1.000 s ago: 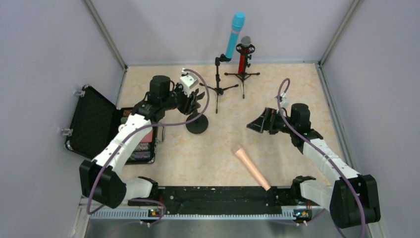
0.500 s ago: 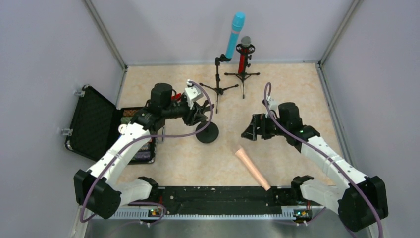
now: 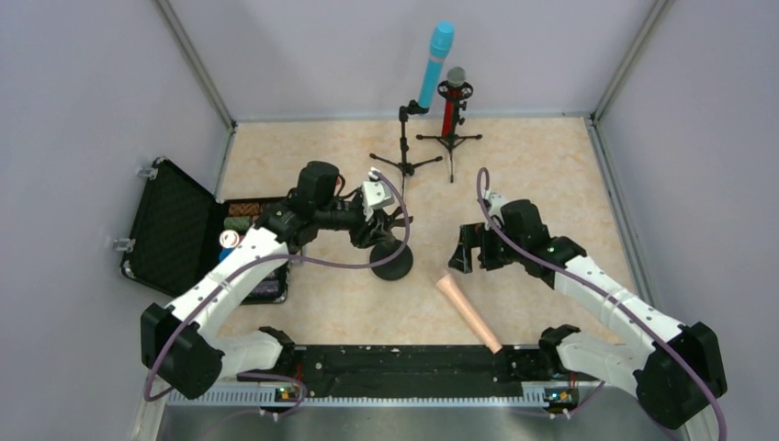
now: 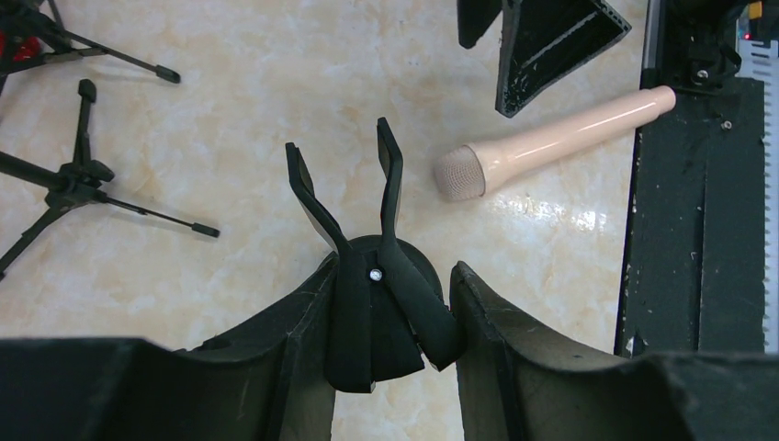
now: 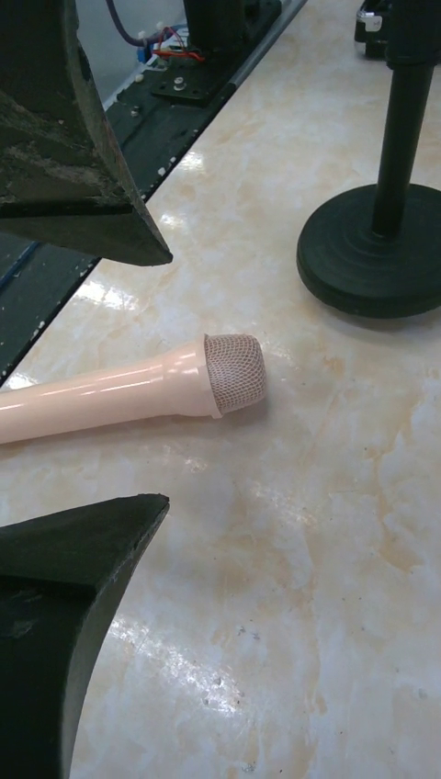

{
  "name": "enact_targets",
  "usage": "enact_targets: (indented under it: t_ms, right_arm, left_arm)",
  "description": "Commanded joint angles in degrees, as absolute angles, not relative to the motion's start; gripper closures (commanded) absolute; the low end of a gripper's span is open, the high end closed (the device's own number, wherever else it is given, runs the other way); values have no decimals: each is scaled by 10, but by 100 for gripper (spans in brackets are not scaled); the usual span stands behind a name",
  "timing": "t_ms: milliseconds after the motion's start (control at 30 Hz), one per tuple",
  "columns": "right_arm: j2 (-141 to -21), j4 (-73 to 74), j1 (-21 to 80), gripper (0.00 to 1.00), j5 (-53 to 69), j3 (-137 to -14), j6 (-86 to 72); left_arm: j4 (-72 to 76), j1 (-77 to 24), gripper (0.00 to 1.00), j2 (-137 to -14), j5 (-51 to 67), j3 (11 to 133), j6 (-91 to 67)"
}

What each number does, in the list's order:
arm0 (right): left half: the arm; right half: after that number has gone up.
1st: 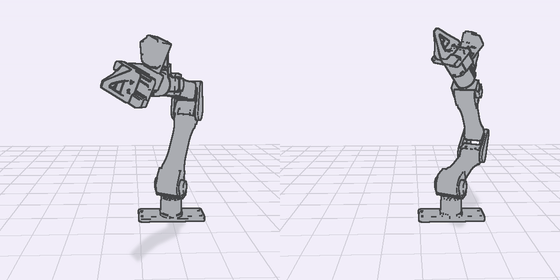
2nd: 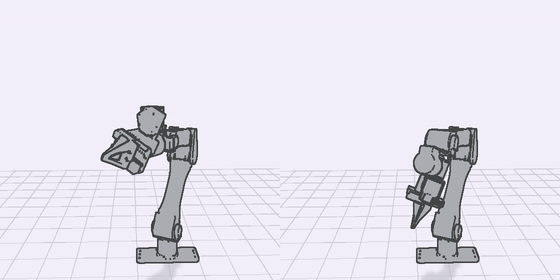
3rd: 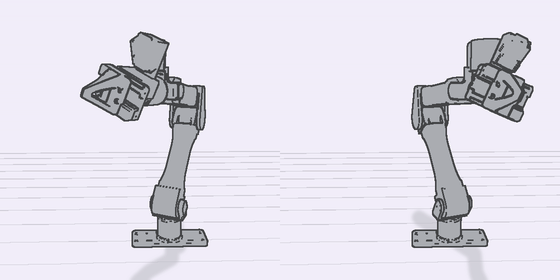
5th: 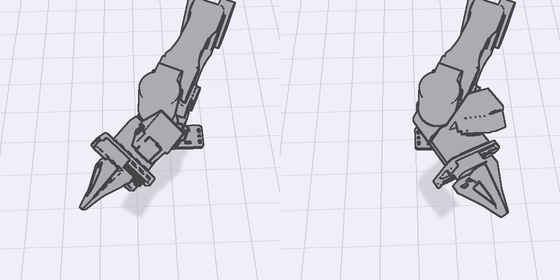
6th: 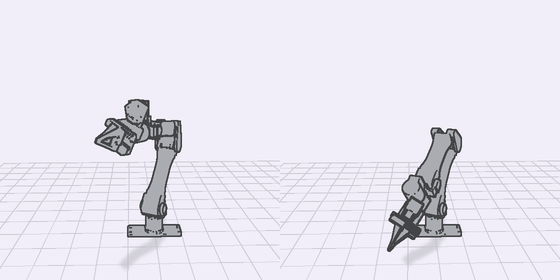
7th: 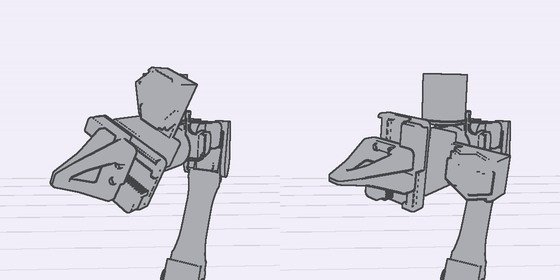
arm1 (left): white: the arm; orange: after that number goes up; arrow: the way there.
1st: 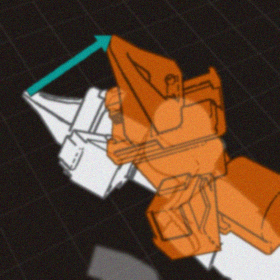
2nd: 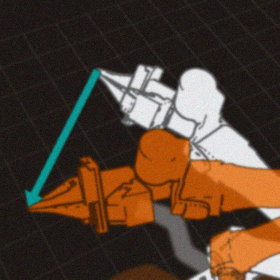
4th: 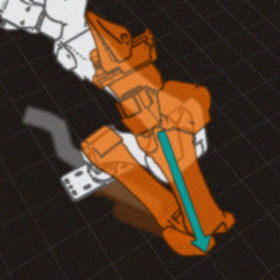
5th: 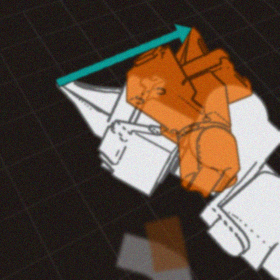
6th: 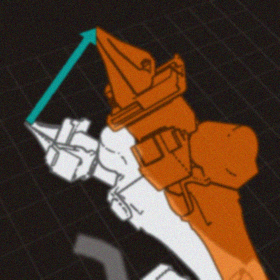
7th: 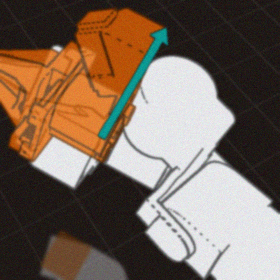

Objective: Attach the microphones to the stand

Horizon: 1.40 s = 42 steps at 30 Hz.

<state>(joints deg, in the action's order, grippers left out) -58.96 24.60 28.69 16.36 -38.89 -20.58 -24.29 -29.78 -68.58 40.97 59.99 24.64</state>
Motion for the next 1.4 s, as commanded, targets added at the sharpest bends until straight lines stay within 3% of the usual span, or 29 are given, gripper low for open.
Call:
enact_targets:
  t_ms: [0,233,400,533,667,1100,1367]
  right_arm:
    - [-577,246,300,9,141,-384,-204]
    - [-595,255,317,9,125,-388,-203]
    - [-611,264,335,9,111,-394,-198]
    - [-625,276,346,9,100,-404,-194]
    - [-638,293,360,10,82,-417,-189]
    - [-678,327,431,14,30,-432,-187]
    - [-764,335,494,28,-47,-448,-197]
  left_arm:
    - [-233,-313,67,-689,413,617,289]
    - [-243,-324,49,-700,402,620,290]
    - [-248,-325,33,-703,390,626,286]
    - [-247,-325,11,-699,379,627,284]
    - [-232,-326,2,-688,377,627,277]
    - [-109,-325,1,-604,343,624,191]
    - [-67,-325,1,-563,330,619,162]
